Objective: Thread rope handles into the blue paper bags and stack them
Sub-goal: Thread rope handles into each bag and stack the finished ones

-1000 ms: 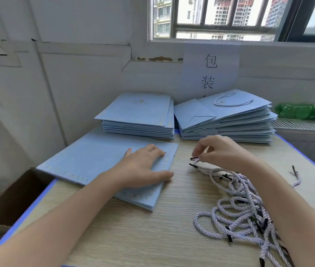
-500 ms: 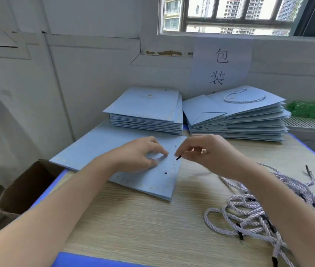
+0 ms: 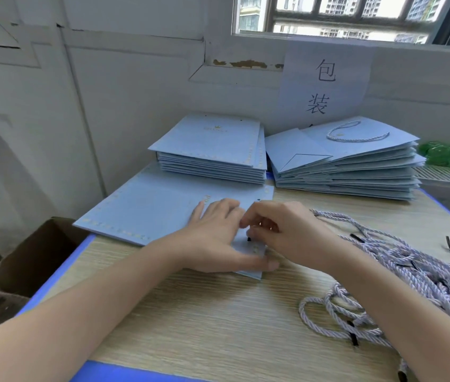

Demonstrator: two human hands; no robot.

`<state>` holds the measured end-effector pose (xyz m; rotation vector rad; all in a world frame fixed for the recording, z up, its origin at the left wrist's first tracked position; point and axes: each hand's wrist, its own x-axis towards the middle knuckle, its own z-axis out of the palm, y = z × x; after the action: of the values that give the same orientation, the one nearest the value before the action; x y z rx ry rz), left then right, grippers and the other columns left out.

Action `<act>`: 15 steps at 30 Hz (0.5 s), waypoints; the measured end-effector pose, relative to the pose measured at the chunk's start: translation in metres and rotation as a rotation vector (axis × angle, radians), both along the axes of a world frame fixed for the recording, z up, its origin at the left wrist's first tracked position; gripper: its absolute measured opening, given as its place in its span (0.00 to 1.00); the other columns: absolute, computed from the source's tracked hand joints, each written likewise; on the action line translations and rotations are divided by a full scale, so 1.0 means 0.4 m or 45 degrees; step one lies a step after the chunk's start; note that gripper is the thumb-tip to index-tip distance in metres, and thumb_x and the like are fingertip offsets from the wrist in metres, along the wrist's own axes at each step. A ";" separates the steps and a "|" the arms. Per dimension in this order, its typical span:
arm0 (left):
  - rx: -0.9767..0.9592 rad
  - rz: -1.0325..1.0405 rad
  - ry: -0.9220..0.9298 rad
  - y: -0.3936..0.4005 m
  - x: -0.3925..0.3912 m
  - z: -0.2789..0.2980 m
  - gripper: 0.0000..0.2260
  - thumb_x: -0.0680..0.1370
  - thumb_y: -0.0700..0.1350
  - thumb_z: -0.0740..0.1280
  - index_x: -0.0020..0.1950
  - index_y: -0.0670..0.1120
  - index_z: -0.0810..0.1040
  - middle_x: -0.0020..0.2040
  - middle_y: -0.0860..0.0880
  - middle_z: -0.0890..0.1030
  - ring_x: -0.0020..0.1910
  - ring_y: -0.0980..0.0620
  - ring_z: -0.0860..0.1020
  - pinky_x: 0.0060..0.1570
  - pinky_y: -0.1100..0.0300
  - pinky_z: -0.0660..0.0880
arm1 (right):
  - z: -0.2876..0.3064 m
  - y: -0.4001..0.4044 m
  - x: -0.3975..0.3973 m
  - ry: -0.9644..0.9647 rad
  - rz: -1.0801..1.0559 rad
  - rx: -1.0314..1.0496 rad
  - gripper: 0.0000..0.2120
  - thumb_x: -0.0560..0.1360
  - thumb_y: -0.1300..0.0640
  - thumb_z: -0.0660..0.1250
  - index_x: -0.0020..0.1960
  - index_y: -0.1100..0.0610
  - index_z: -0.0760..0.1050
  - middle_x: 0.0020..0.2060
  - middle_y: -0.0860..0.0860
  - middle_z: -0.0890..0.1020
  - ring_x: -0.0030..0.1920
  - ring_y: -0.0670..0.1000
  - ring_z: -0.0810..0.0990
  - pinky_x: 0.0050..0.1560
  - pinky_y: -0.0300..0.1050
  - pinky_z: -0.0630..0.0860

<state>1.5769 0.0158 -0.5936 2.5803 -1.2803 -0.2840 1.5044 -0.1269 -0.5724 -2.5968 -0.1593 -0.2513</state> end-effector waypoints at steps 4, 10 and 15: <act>-0.141 0.112 -0.009 -0.020 -0.006 0.000 0.31 0.66 0.71 0.66 0.59 0.52 0.65 0.62 0.54 0.62 0.67 0.55 0.57 0.74 0.47 0.47 | -0.007 0.006 0.007 0.010 -0.059 0.165 0.08 0.71 0.64 0.70 0.41 0.52 0.77 0.30 0.40 0.76 0.31 0.35 0.73 0.36 0.28 0.68; -0.175 0.146 0.199 -0.020 -0.004 0.025 0.32 0.57 0.69 0.62 0.57 0.55 0.67 0.62 0.53 0.63 0.67 0.55 0.58 0.72 0.49 0.53 | 0.006 -0.005 -0.001 -0.035 0.099 -0.123 0.08 0.74 0.64 0.67 0.47 0.54 0.83 0.36 0.43 0.74 0.35 0.33 0.71 0.40 0.28 0.65; -0.247 0.158 0.282 -0.018 0.002 0.032 0.31 0.57 0.66 0.64 0.56 0.54 0.67 0.61 0.52 0.64 0.67 0.54 0.61 0.69 0.51 0.59 | 0.013 -0.019 -0.010 -0.097 0.140 -0.177 0.10 0.74 0.65 0.66 0.45 0.54 0.83 0.39 0.50 0.76 0.35 0.36 0.70 0.39 0.30 0.64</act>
<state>1.5775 0.0085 -0.5807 2.3760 -1.0142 -0.3891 1.5003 -0.1345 -0.5674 -2.7064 -0.3576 -0.3098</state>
